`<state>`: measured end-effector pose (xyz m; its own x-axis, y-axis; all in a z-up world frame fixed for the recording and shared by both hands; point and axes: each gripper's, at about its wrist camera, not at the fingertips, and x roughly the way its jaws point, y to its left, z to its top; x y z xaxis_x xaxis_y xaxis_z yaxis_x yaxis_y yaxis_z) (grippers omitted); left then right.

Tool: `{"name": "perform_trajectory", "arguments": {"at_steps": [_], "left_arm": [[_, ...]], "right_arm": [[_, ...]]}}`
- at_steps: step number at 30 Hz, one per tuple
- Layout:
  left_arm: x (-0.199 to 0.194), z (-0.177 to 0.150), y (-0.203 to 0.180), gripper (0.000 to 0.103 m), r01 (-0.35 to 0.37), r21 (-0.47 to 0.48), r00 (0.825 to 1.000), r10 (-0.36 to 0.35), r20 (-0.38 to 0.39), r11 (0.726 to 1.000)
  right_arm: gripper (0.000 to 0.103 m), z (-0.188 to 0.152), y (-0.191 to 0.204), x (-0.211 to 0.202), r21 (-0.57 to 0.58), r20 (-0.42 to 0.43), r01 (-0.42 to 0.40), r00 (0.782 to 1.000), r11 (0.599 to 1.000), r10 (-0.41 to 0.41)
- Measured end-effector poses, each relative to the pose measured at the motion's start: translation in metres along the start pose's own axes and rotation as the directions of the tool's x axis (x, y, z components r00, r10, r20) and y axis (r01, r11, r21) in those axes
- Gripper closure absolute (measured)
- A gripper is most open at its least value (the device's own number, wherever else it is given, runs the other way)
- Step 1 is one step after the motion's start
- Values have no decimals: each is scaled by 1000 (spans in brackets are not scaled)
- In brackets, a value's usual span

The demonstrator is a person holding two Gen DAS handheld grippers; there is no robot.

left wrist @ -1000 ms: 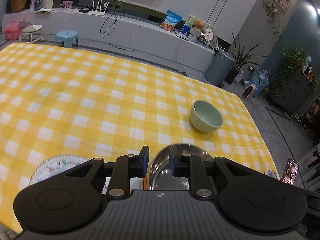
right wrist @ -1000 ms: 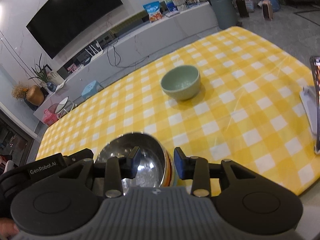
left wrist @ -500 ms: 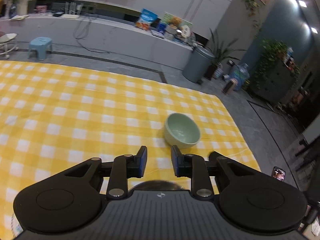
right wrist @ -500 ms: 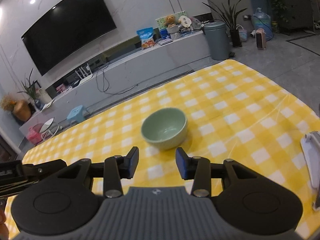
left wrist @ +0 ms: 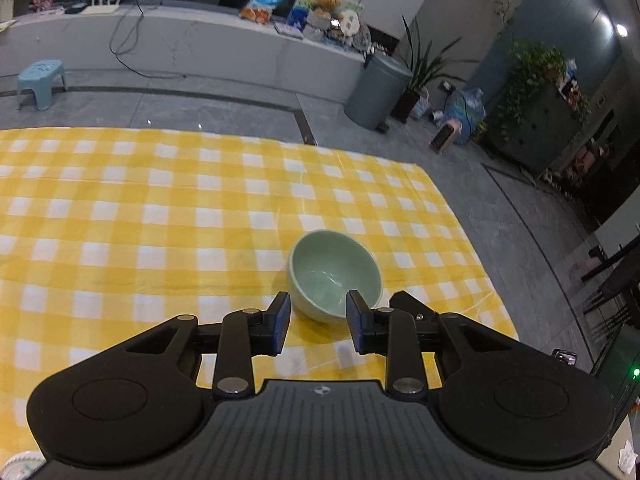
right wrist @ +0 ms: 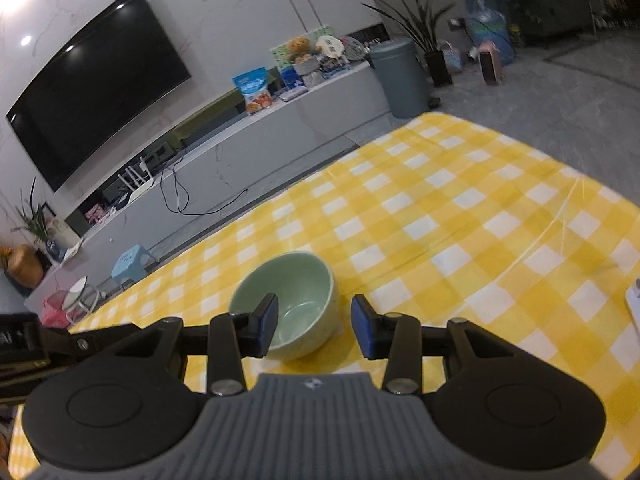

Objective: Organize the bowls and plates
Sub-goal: 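Move both grippers to the pale green bowl and close on its rim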

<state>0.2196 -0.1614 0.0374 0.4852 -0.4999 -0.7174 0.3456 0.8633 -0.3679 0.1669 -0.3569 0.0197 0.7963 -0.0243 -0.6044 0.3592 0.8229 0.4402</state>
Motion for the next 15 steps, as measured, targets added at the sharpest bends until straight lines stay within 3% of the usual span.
{"name": "perform_trajectory", "arguments": {"at_steps": [15], "left_arm": [[71,25,-6,69,-104,43,990,107,-87,994]], "right_arm": [[74,4,-12,45,61,-95,0,995,998,5]]}}
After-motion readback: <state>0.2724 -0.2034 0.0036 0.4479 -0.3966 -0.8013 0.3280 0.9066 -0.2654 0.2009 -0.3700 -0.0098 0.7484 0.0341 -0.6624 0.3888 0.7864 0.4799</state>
